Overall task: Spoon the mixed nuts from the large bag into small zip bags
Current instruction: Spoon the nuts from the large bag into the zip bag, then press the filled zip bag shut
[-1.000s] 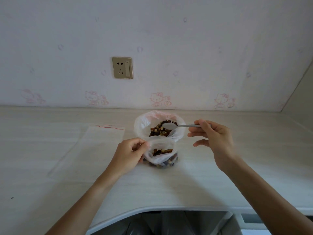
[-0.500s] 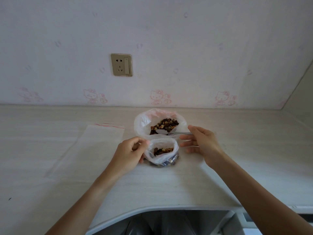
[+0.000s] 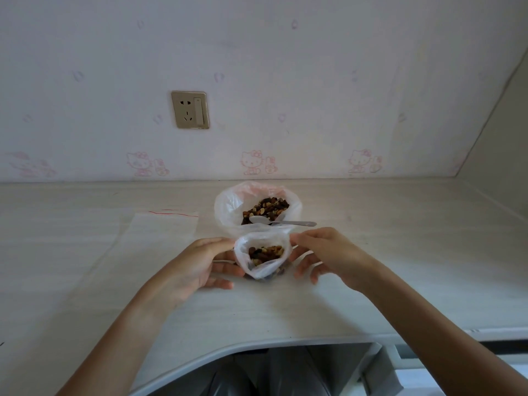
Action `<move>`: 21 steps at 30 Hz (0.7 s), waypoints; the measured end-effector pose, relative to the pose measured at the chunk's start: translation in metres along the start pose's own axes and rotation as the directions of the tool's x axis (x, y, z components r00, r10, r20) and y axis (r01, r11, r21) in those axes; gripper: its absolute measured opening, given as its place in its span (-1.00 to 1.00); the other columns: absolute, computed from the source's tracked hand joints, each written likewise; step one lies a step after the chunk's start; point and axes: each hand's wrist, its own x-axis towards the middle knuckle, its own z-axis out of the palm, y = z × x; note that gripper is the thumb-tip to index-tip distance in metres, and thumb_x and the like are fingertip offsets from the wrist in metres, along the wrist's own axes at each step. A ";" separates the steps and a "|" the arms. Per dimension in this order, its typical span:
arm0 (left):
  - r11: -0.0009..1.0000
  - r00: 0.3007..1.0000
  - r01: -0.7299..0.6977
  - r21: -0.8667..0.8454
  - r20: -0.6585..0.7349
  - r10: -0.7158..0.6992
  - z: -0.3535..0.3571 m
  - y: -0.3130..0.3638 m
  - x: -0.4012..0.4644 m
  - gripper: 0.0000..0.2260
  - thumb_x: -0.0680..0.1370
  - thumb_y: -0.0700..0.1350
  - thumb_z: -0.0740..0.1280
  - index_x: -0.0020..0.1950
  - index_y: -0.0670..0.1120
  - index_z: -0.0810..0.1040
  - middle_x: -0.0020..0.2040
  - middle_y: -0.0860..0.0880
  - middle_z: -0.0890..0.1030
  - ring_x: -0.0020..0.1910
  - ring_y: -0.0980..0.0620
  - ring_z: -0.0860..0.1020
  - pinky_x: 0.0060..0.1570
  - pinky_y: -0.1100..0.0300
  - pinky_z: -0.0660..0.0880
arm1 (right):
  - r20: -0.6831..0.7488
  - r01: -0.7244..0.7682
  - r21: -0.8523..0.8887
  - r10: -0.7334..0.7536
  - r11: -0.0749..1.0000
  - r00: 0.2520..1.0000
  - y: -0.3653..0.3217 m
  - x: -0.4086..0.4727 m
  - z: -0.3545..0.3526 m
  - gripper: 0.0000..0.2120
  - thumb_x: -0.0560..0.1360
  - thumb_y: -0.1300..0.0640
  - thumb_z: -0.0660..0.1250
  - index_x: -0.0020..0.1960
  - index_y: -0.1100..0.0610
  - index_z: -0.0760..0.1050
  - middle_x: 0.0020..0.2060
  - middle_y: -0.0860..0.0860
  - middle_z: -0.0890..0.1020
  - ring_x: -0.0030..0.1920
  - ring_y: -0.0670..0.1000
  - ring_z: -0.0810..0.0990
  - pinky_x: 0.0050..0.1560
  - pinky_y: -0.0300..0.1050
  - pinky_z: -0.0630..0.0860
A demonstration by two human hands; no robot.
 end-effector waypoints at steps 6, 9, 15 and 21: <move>0.998 0.991 -0.041 -0.051 0.122 0.047 -0.004 -0.003 -0.003 -0.54 0.40 0.12 0.61 0.19 -0.12 0.73 0.01 -0.12 0.70 -0.09 0.04 0.68 -0.31 0.19 0.61 | 0.174 -0.034 0.117 0.013 0.993 0.985 -0.003 -0.003 0.005 -0.74 0.61 0.07 0.41 0.04 0.29 0.66 -0.11 0.18 0.70 -0.20 0.05 0.65 -0.35 -0.14 0.49; 0.996 0.993 -0.073 -0.043 0.092 0.076 -0.003 -0.003 -0.004 -0.49 0.27 0.13 0.70 0.12 -0.08 0.75 -0.11 -0.09 0.68 -0.13 0.06 0.66 -0.29 0.18 0.62 | 0.095 0.037 0.061 -0.043 0.997 0.995 -0.002 -0.003 0.009 -0.77 0.54 0.12 0.49 0.01 0.31 0.67 -0.14 0.18 0.71 -0.22 0.03 0.65 -0.34 -0.13 0.52; 0.970 0.979 -0.166 0.178 -0.085 0.184 0.007 0.007 -0.007 -0.73 0.44 -0.17 0.60 0.11 -0.11 0.71 -0.09 -0.10 0.76 -0.13 -0.06 0.74 -0.19 0.11 0.68 | -0.183 0.293 -0.378 -0.381 0.878 0.906 -0.008 -0.005 0.025 -0.88 0.57 0.28 0.40 -0.12 0.14 0.52 -0.41 0.09 0.68 -0.41 0.05 0.71 -0.40 0.00 0.66; 0.592 0.762 -0.271 0.759 -0.207 0.614 0.017 0.017 -0.007 -0.75 0.42 -0.32 0.40 -0.11 0.05 0.64 -0.43 0.14 0.49 -0.46 0.15 0.52 -0.37 0.21 0.57 | -0.132 0.261 -0.753 -0.527 0.604 0.839 -0.013 -0.002 0.036 -0.93 0.54 0.23 0.18 0.00 0.10 0.38 -0.40 0.07 0.61 -0.44 0.11 0.63 -0.46 0.05 0.51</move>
